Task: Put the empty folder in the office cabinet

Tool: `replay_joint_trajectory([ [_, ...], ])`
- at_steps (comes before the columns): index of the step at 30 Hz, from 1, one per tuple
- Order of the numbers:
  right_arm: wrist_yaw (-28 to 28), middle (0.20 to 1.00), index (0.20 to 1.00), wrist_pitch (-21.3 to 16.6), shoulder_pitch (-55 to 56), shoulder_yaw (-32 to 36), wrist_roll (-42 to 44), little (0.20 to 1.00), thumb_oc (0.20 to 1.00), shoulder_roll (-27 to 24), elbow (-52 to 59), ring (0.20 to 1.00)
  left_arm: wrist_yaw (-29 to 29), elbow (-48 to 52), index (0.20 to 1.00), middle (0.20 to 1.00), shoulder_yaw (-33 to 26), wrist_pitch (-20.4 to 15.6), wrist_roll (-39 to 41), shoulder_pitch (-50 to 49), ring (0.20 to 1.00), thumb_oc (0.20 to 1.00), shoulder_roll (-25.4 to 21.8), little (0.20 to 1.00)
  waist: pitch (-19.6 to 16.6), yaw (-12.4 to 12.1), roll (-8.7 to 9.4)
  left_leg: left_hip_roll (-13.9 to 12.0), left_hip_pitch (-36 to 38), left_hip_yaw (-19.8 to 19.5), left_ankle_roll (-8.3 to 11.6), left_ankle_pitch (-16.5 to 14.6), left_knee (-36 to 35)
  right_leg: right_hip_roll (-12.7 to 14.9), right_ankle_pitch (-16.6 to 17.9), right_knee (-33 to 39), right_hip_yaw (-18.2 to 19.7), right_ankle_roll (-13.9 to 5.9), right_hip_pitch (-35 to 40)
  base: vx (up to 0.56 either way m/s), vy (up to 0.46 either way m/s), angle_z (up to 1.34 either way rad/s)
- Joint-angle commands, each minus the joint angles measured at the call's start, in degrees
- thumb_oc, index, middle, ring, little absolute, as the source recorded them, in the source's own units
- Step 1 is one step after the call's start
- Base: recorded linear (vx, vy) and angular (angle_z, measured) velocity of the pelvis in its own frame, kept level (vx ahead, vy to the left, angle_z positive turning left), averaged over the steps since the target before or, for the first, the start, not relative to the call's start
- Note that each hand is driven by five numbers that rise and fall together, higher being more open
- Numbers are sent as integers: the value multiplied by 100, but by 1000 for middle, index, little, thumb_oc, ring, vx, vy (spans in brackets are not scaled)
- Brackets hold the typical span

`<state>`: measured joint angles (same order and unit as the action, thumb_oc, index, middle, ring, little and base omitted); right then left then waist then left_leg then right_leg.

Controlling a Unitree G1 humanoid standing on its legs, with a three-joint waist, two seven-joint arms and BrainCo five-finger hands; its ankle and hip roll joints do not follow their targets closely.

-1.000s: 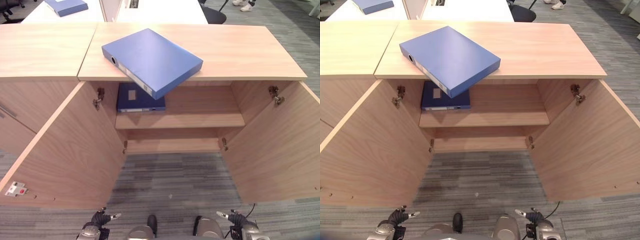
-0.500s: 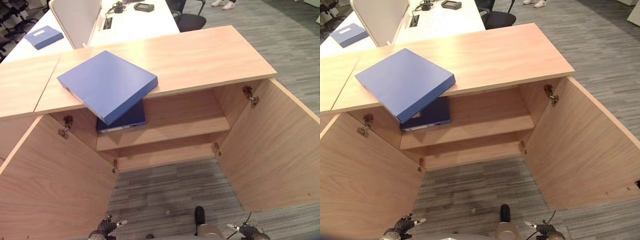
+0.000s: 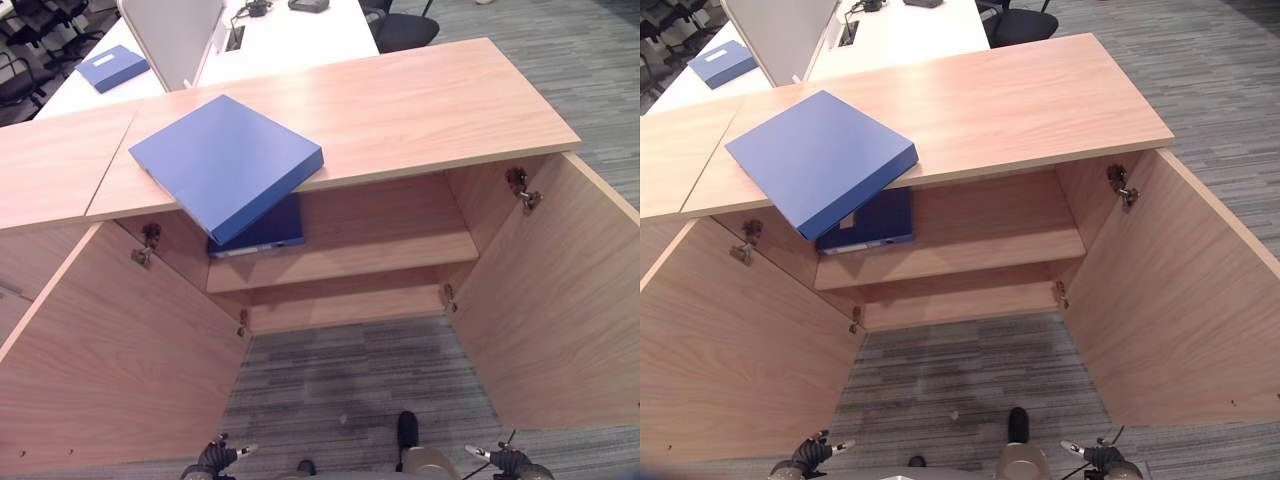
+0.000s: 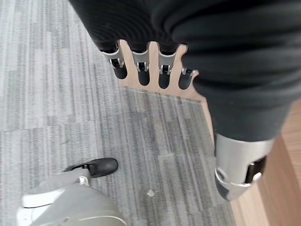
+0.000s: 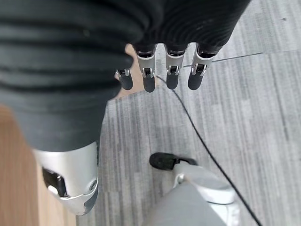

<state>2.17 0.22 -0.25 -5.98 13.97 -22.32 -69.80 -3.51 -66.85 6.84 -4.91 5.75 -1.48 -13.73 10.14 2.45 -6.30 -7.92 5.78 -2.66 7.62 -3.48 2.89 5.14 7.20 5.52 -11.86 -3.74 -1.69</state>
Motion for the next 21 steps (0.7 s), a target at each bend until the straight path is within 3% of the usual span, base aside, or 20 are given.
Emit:
replay_joint_trajectory([
  [1,13,1000,1000,-130,-181,61,-9,1000,1000,-21,-58,1000,6,51,1000,1000,166,-18,35,195,1000,1000,-327,1000,309,-90,440,142,-528,-256,344,564,1063,241,-841,-193,58,-166,632,-60,-128,27],
  [4,22,1000,1000,-105,-178,27,-44,1000,1000,-64,-95,1000,1,51,1000,1000,192,-10,31,186,1000,1000,-289,1000,349,-110,531,62,-761,-73,298,468,1230,277,-903,-142,-2,-171,744,39,-55,16],
  [5,19,1000,1000,-100,-168,29,-70,1000,1000,-89,-120,1000,15,51,1000,1000,212,-5,28,174,1000,1000,-257,1000,314,-143,565,1,-738,47,250,253,821,323,-912,-130,-12,-223,790,102,17,9],
  [8,25,1000,1000,-83,-150,41,-101,1000,1000,-116,-153,1000,18,54,1000,1000,264,-5,3,148,1000,1000,-255,1000,284,-213,574,52,-764,-12,154,168,350,314,-944,-150,10,-276,804,111,41,-1],
  [12,-1,1000,1000,-94,-36,26,-140,1000,1000,-9,-176,1000,32,-86,1000,1000,304,16,-212,24,1000,1000,-288,1000,48,-220,575,-64,-278,102,111,226,-431,218,-936,-142,194,-310,857,144,102,-22],
  [21,-42,1000,1000,-36,-58,-200,-358,1000,1000,185,-162,1000,-23,-84,1000,1000,246,39,-270,8,1000,1000,-394,1000,-43,-281,585,22,106,268,2,154,-784,329,-838,-147,315,-459,846,31,71,-8],
])
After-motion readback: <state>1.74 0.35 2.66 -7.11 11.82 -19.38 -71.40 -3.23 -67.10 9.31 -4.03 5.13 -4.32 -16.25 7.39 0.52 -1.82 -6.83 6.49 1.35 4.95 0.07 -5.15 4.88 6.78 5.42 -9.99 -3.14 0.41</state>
